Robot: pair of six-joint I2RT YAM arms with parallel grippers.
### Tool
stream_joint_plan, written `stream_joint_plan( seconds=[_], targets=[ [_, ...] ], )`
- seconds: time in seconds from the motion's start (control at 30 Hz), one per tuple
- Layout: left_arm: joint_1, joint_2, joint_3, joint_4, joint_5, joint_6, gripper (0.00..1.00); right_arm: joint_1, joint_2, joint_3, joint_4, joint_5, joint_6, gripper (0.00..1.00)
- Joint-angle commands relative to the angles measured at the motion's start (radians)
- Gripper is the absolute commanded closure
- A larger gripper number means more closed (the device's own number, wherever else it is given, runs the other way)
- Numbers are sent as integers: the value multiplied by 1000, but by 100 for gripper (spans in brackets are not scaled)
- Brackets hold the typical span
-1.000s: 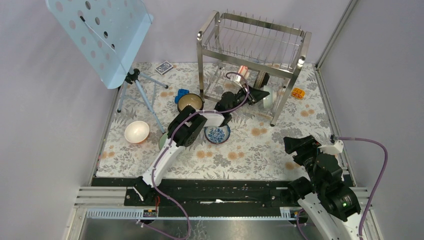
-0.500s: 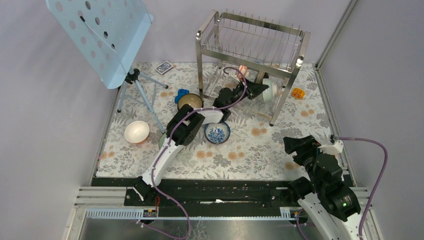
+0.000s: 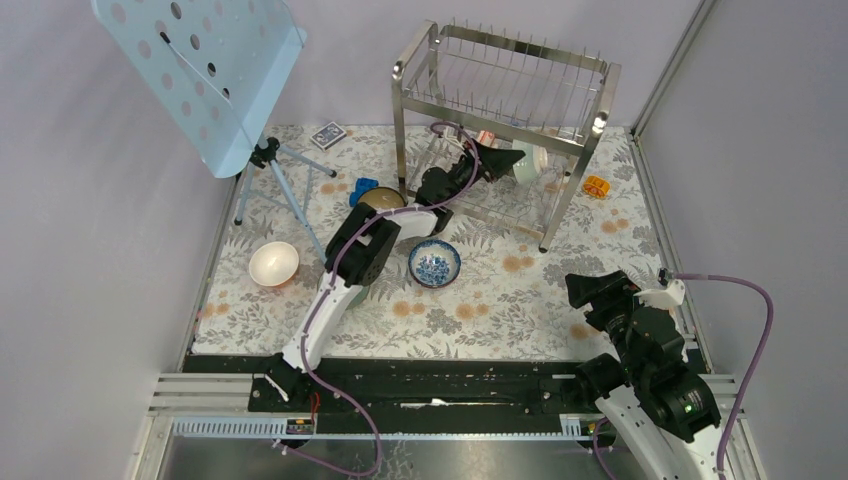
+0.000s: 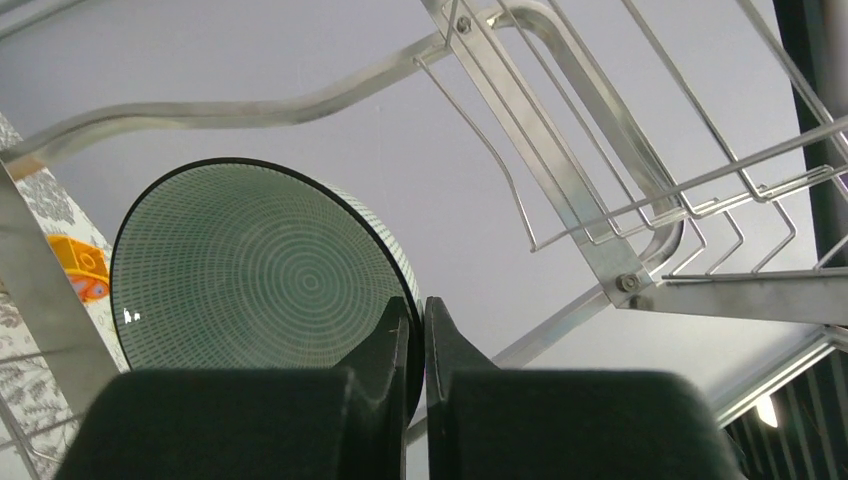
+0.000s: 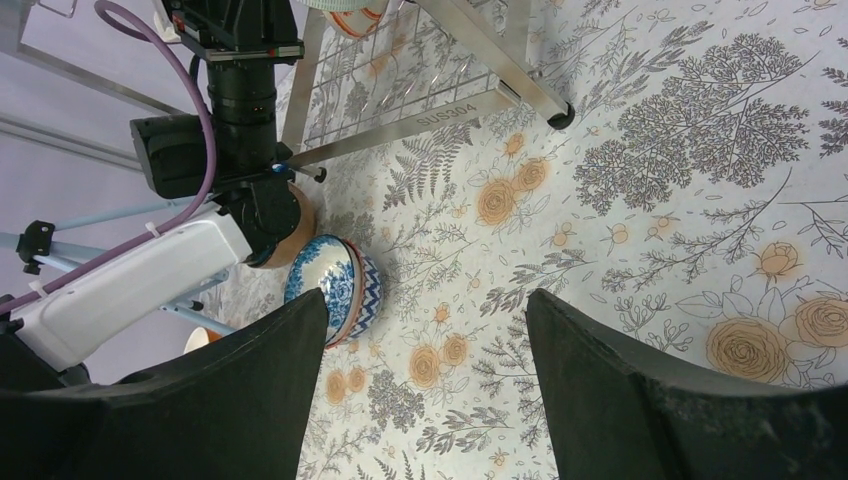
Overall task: Unload the bowls from the dish rack
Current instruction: Pick up the bowl from the dish rack, then place the bowl with the bowl.
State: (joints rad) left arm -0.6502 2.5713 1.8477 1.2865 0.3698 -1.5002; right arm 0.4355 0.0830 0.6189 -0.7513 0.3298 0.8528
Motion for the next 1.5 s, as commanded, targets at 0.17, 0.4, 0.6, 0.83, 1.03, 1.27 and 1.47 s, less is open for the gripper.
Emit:
stream_joint_plan(
  seconds=[0.17, 0.4, 0.6, 0.83, 1.03, 1.27, 1.47],
  targets=[
    [-7, -300, -242, 238, 59, -28, 100, -4, -11, 5, 33, -7, -21, 20],
    [-16, -466, -497, 290, 70, -25, 100, -4, 2, 15, 41, -23, -34, 20],
    [-32, -604, -700, 291, 102, -32, 100, -4, 20, 36, 67, -58, -61, 19],
    [-40, -848, -955, 213, 154, 31, 100, -5, 111, 59, 126, -141, -131, 19],
    [-42, -1088, -1090, -47, 213, 170, 100, -4, 200, 84, 193, -230, -181, 19],
    [-96, -1376, -997, -906, 142, 688, 100, -5, 310, 121, 229, -369, -225, 19],
    [-177, -1499, -955, -1307, -69, 966, 100, -4, 386, 141, 234, -457, -260, 19]
  ],
)
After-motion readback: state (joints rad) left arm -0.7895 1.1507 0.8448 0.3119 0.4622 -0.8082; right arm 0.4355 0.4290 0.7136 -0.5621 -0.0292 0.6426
